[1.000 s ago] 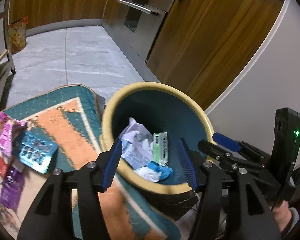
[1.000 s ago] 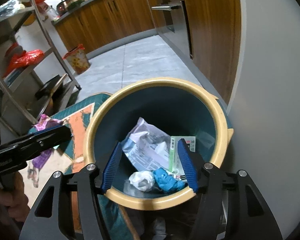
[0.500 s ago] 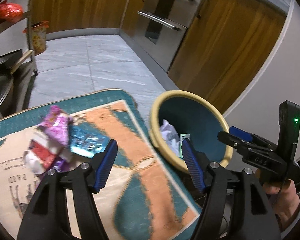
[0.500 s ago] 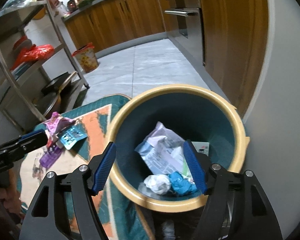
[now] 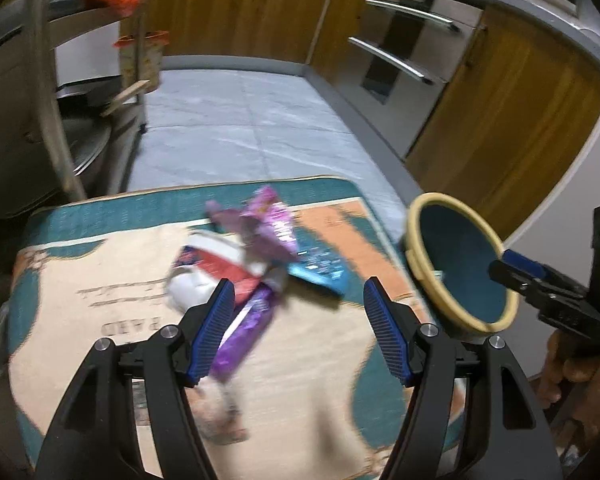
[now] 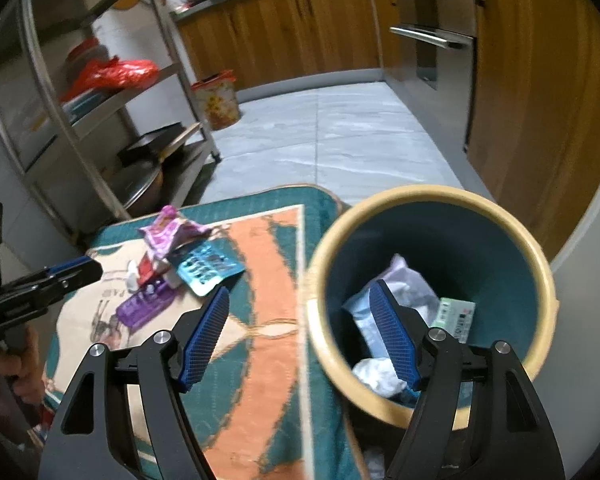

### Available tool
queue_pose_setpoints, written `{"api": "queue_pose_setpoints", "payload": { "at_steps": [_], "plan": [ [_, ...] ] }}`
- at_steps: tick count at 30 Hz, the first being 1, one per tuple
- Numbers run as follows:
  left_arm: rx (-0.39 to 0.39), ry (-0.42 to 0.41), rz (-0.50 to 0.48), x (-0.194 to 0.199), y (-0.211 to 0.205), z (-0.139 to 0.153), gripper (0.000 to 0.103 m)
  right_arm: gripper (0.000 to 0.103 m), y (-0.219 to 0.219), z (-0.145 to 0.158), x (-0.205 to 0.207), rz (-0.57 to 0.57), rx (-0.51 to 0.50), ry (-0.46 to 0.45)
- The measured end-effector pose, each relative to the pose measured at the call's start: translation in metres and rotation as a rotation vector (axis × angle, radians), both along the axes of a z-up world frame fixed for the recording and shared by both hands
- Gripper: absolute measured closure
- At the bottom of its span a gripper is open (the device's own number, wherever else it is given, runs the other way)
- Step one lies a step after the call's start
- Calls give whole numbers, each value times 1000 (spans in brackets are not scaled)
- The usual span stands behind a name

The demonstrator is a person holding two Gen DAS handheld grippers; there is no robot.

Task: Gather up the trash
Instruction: 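Move both open tools back over the remaining trash, then grasp the white cup with the left tool while the right tool grasps the pink wrapper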

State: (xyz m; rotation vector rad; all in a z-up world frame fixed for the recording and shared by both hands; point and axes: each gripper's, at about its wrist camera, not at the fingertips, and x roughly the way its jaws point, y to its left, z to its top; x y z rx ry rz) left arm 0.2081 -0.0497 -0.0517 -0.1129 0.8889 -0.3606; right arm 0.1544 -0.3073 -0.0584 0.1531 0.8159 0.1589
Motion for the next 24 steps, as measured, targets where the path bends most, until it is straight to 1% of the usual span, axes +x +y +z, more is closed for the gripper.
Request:
{"api": "queue_pose_setpoints", "payload": {
  "at_steps": [3,6,10,14,20,24],
  "plan": [
    [47,23,25,2,13,-12,37,29,12,-1,2,26,-9,5],
    [77,55,35,4,26,-26,37,29,25,-1,4,52,-18,7],
    [92,93,45,7,34,-42,37,29,40,-3,6,84,-19,18],
    [110,104,59,12,40,-51,37,29,50,-4,11,108,-4,30],
    [67,118,96,32,49,-57,37,29,61,-8,15,133,4,47],
    [-27,159,164,51,63,-65,37,29,67,-11,19,146,-1,58]
  ]
}}
